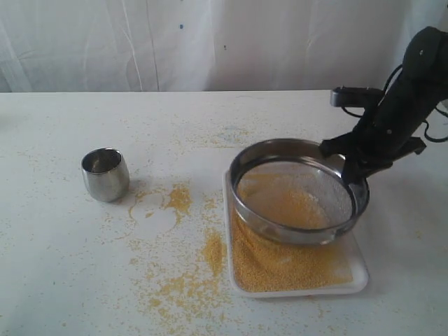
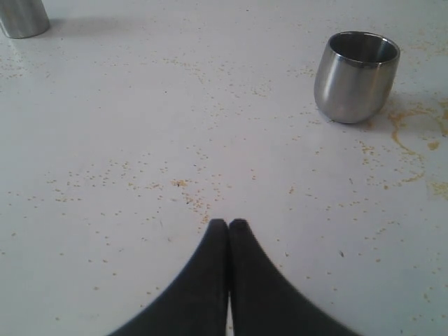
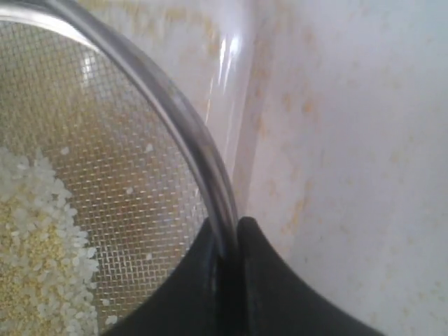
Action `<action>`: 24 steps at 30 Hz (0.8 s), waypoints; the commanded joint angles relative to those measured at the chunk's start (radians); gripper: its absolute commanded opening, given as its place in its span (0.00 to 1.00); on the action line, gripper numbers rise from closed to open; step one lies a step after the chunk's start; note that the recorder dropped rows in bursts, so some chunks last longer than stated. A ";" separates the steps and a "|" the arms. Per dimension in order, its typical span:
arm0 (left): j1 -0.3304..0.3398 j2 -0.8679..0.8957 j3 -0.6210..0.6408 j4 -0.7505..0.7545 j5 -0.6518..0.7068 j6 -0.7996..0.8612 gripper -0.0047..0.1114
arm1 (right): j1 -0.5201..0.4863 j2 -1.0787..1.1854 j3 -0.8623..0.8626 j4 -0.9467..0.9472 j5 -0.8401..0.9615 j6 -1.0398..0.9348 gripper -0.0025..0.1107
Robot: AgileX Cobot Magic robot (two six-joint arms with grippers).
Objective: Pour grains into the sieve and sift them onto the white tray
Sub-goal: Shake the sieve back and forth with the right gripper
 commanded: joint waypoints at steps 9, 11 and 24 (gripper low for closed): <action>0.001 -0.005 0.003 -0.003 0.000 0.000 0.04 | -0.003 0.010 -0.061 0.065 0.009 0.038 0.02; 0.001 -0.005 0.003 -0.003 0.000 0.000 0.04 | -0.001 0.010 -0.048 0.067 0.179 0.044 0.02; 0.001 -0.005 0.003 -0.003 0.000 0.000 0.04 | 0.017 0.047 0.009 0.049 0.010 0.037 0.02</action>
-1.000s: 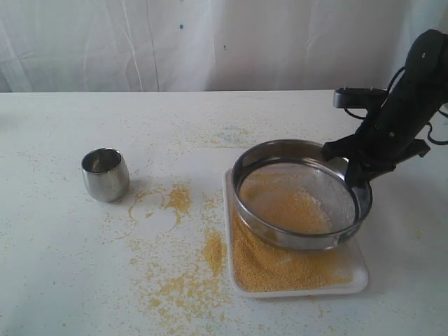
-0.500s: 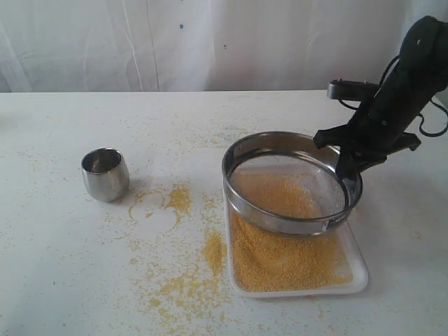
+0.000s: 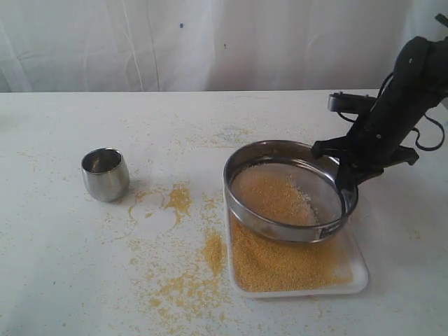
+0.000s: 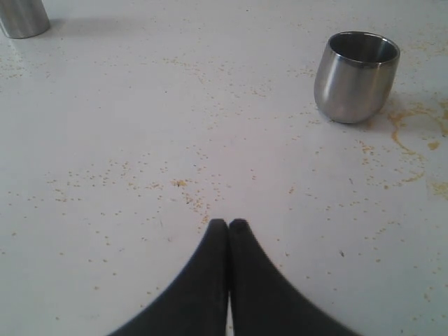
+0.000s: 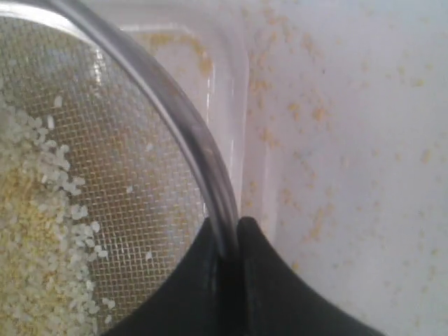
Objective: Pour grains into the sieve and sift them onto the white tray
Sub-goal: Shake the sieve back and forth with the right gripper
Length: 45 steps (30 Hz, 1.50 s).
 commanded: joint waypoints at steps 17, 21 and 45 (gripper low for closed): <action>0.001 -0.005 0.003 -0.003 0.000 0.000 0.04 | 0.022 -0.022 0.038 0.022 0.051 -0.025 0.02; 0.001 -0.005 0.003 -0.003 0.000 0.000 0.04 | 0.027 -0.016 0.039 0.008 -0.135 -0.070 0.02; 0.001 -0.005 0.003 -0.003 0.000 0.000 0.04 | 0.025 -0.052 0.041 0.048 0.133 0.058 0.02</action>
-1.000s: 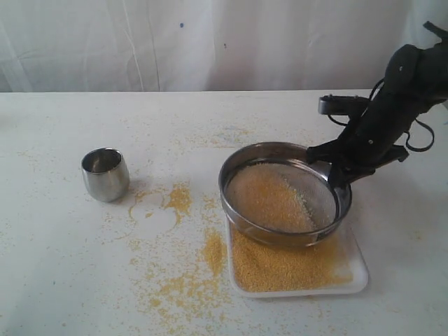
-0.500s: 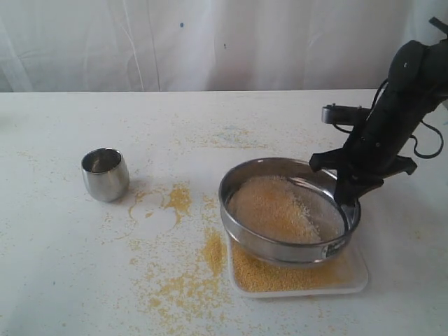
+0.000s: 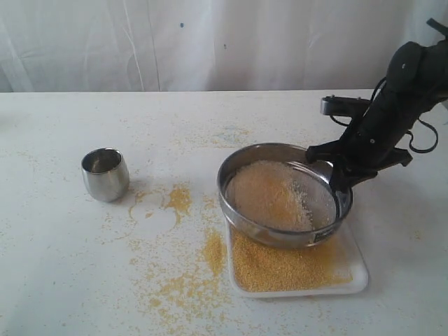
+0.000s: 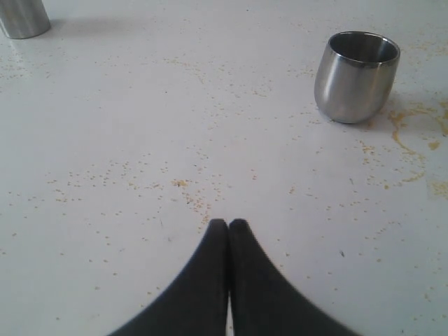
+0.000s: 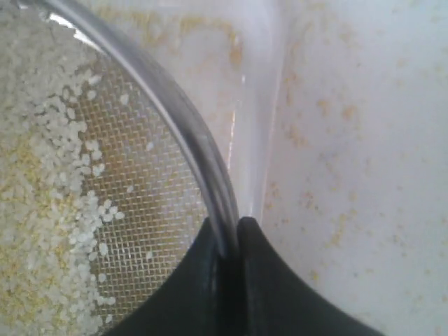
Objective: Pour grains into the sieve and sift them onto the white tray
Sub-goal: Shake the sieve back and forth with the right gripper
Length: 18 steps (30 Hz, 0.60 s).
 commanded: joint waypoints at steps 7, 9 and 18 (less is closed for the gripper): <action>0.001 -0.005 0.003 -0.003 0.000 0.000 0.04 | 0.001 -0.020 0.012 0.009 -0.002 -0.025 0.02; 0.001 -0.005 0.003 -0.003 0.000 0.000 0.04 | -0.001 -0.022 0.017 0.011 0.117 0.047 0.02; 0.001 -0.005 0.003 -0.003 0.000 0.000 0.04 | -0.009 -0.025 0.029 -0.007 0.120 0.072 0.02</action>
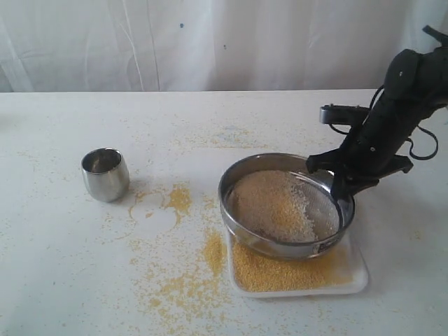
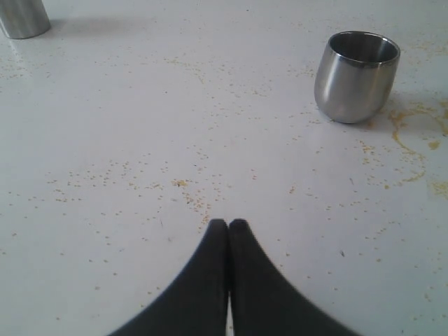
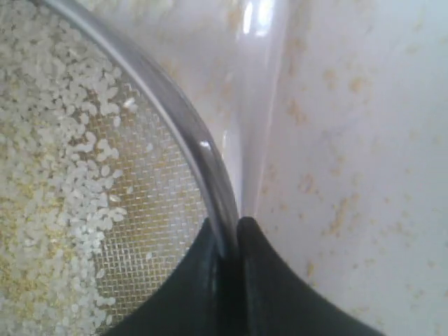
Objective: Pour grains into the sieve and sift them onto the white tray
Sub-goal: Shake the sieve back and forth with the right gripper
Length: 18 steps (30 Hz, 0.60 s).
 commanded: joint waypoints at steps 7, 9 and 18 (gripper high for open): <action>0.001 -0.005 0.003 -0.005 0.000 0.000 0.04 | -0.007 -0.019 -0.006 0.014 -0.053 -0.005 0.02; 0.001 -0.005 0.003 -0.005 0.000 0.000 0.04 | -0.007 -0.031 -0.009 0.014 0.110 0.060 0.02; 0.001 -0.005 0.003 -0.005 0.000 0.000 0.04 | -0.006 -0.049 0.001 0.007 0.016 0.094 0.02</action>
